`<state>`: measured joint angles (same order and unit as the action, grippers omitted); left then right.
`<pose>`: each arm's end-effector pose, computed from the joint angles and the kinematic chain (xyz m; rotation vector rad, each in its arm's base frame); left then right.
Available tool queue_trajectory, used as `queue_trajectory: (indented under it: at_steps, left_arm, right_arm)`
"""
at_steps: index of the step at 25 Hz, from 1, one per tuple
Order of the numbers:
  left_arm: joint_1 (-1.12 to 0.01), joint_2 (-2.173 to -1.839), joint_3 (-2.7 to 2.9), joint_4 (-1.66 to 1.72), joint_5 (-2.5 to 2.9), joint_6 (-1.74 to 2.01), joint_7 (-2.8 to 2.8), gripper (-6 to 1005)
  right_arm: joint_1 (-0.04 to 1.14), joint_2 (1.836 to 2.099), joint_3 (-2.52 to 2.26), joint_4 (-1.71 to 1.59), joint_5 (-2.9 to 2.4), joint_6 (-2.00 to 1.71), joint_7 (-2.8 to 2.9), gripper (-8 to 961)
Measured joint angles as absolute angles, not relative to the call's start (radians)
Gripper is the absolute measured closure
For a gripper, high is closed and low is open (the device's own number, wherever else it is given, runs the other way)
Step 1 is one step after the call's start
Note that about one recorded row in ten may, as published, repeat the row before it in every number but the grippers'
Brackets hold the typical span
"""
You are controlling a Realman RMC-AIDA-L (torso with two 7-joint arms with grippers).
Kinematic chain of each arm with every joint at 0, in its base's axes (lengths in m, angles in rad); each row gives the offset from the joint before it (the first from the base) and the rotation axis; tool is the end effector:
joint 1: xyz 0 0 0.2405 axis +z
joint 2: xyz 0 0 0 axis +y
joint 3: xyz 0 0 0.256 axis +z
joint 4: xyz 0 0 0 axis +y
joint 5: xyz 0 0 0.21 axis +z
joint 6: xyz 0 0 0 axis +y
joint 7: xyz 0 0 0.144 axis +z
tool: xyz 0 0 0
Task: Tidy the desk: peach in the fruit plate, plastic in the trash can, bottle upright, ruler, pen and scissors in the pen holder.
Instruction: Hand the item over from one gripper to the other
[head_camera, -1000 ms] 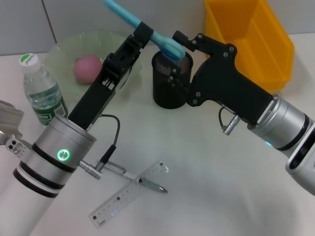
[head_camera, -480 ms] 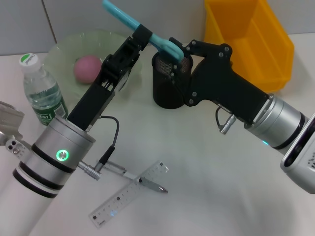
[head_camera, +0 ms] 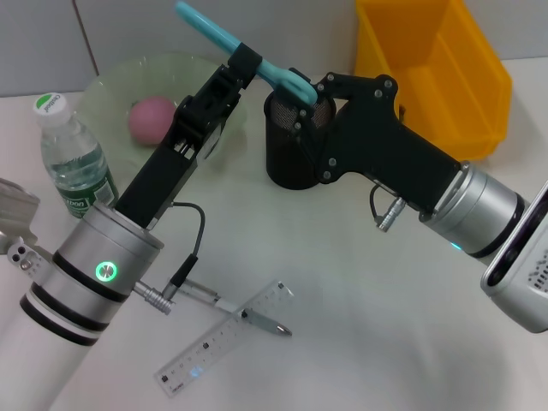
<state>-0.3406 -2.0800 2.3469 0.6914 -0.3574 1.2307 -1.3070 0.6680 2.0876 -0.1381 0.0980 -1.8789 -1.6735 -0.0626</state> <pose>-0.1649 0.2925 -0.0726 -1.8440 -1.4642 -1.9344 0.1948 0.3150 -0.0499 -1.9979 -0.3847 1.0943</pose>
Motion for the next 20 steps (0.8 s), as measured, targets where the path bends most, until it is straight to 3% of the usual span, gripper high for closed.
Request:
queue_trajectory:
  at_steps: [7,17,20]
  left_arm:
    - [-0.341,-2.080,2.347,0.689,-0.359,1.233,-1.302,754]
    - [-0.344,-2.080,2.342,0.672,-0.356,1.258,-1.304,753]
    - [-0.343,-2.080,2.341,0.672,-0.356,1.262,-1.303,635]
  right_arm:
    - [0.669,2.088,-0.140,0.101,-1.879,-1.671,-0.063,868]
    - [0.668,2.088,-0.139,0.101,-1.879,-1.668,-0.057,870]
    - [0.666,2.088,-0.138,0.101,-1.879,-1.671,-0.058,870]
